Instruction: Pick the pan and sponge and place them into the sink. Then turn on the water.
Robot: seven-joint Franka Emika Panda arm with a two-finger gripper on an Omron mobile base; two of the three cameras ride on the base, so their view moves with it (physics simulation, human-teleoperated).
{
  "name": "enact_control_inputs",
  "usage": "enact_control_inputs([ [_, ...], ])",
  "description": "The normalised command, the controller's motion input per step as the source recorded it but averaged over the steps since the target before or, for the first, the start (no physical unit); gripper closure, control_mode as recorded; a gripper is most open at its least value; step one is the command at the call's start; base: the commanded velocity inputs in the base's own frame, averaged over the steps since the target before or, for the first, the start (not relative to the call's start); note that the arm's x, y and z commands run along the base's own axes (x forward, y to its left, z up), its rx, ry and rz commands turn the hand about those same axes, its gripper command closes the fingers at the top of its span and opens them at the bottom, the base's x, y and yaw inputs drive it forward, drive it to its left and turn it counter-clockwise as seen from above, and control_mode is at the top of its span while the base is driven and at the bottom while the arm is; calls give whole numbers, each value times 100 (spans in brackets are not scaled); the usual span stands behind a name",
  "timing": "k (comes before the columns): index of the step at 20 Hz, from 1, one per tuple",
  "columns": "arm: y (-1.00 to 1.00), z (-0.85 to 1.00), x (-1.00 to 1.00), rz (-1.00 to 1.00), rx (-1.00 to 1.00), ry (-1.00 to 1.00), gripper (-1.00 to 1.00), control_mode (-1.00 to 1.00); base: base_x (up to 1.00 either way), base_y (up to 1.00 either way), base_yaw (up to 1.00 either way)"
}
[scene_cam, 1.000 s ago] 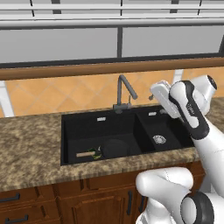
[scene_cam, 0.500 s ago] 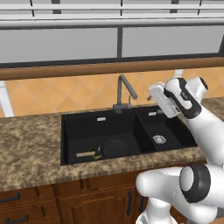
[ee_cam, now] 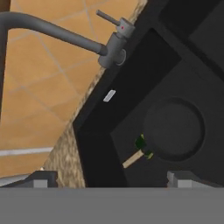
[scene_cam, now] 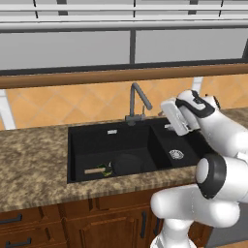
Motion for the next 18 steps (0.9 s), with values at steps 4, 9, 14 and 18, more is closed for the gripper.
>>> enact_control_inputs([
  [4,-1,-11,24,0,2,0,-100,-100,0,0,0],
  [9,-10,-3,14,0,-3,0,-100,-100,0,0,0],
  [14,-3,-27,45,1,0,-7,-100,-100,0,0,0],
  [18,-13,-25,53,3,0,-12,-100,-100,0,0,0],
])
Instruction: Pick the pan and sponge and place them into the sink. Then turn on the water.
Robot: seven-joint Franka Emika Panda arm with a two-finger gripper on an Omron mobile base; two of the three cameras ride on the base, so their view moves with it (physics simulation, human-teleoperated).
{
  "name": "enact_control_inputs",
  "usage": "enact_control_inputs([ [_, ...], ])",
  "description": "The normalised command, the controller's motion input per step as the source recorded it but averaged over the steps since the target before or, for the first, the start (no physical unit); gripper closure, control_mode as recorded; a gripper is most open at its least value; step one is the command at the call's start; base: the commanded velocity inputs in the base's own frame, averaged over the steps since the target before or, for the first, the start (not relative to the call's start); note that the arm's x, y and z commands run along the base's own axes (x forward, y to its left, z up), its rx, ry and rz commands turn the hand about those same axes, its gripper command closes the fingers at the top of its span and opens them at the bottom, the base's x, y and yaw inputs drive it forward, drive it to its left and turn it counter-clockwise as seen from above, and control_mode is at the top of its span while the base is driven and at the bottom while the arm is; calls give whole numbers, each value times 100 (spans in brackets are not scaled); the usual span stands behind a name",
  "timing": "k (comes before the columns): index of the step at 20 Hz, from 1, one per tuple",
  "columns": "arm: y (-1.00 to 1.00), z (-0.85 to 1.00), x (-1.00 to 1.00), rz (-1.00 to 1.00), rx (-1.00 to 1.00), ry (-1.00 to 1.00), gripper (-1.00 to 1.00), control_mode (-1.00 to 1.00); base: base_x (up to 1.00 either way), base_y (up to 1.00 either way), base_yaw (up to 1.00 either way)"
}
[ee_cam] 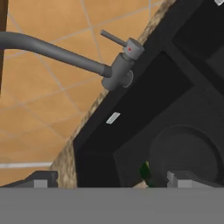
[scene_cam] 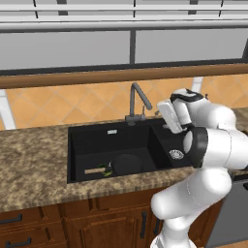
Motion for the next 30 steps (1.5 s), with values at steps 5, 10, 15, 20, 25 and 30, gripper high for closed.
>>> enact_control_inputs([
  [5,-19,-23,42,2,-2,-4,-100,-100,0,0,0],
  [10,-9,-20,21,1,-4,0,-100,-100,0,0,0],
  [15,0,-18,21,3,0,0,-100,-100,0,0,0],
  [20,0,-16,35,0,0,0,-100,-100,0,0,0],
  [25,0,-7,37,0,0,0,-100,-100,0,0,0],
  [30,0,-11,44,0,0,0,-100,-100,0,0,0],
])
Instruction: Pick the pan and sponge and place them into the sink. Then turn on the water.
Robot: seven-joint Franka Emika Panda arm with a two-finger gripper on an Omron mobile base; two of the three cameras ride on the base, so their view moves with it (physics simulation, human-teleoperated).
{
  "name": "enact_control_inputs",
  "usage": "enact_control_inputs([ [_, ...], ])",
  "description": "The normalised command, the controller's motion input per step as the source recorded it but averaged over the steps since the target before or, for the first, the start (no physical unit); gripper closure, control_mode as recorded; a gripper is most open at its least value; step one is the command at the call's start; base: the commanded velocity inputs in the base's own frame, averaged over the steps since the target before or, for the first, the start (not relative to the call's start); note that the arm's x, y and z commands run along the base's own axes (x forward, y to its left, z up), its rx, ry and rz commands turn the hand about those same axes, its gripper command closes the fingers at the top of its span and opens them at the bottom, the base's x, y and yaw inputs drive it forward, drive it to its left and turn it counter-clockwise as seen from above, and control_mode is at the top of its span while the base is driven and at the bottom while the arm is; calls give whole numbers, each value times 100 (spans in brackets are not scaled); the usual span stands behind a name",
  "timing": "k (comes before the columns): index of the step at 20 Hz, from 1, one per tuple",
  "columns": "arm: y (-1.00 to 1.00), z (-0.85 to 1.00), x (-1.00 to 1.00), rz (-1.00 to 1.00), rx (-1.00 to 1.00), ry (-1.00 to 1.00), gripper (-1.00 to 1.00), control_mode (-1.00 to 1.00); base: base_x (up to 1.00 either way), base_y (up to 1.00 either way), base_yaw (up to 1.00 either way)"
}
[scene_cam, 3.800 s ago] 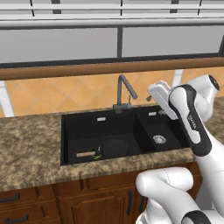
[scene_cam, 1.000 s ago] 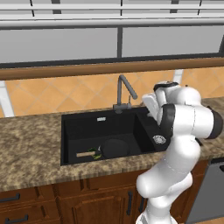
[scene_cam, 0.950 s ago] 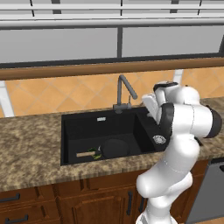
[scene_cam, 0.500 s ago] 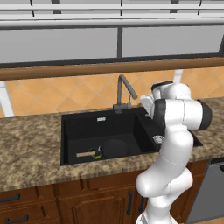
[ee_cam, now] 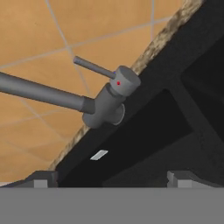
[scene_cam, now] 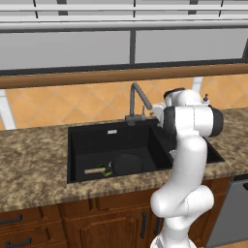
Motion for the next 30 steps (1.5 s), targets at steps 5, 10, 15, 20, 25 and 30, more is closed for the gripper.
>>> enact_control_inputs([
  [5,9,-24,28,0,0,-2,-100,-100,0,0,0],
  [10,9,-16,13,1,0,-7,-100,-100,0,0,0],
  [15,4,-3,17,5,0,-6,-100,-100,0,0,0],
  [20,2,0,15,4,0,-2,-100,-100,0,0,0],
  [25,0,0,26,2,0,0,-100,-100,0,0,0],
  [30,0,0,27,3,0,0,-100,-100,0,0,0],
])
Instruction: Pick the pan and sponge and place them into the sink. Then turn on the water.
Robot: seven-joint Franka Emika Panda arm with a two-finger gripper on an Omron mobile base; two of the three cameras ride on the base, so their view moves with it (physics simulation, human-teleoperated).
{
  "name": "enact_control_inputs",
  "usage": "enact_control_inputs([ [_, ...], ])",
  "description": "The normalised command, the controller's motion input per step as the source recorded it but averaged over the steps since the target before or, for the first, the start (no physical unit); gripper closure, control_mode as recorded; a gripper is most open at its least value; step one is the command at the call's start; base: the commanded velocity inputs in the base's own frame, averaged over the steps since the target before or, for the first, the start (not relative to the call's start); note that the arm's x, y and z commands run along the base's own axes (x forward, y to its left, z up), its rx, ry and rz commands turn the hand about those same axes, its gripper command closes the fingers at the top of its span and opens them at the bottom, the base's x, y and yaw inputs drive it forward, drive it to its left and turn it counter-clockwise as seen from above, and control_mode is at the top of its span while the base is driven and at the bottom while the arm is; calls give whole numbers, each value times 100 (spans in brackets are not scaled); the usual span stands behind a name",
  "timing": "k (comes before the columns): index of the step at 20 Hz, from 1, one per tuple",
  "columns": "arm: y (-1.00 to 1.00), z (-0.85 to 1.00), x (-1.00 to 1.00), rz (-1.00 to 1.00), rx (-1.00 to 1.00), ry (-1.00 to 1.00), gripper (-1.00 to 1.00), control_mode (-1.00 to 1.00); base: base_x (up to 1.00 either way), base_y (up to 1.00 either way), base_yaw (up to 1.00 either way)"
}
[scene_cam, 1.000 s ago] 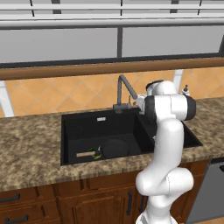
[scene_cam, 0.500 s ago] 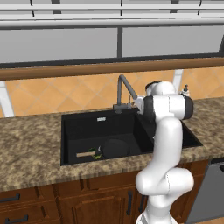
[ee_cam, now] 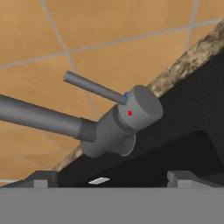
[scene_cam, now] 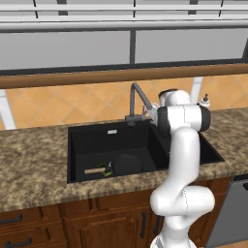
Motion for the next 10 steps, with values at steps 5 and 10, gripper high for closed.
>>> enact_control_inputs([
  [5,0,0,29,2,0,0,-100,-100,0,0,0],
  [10,0,-4,25,2,0,0,-100,-100,0,0,0],
])
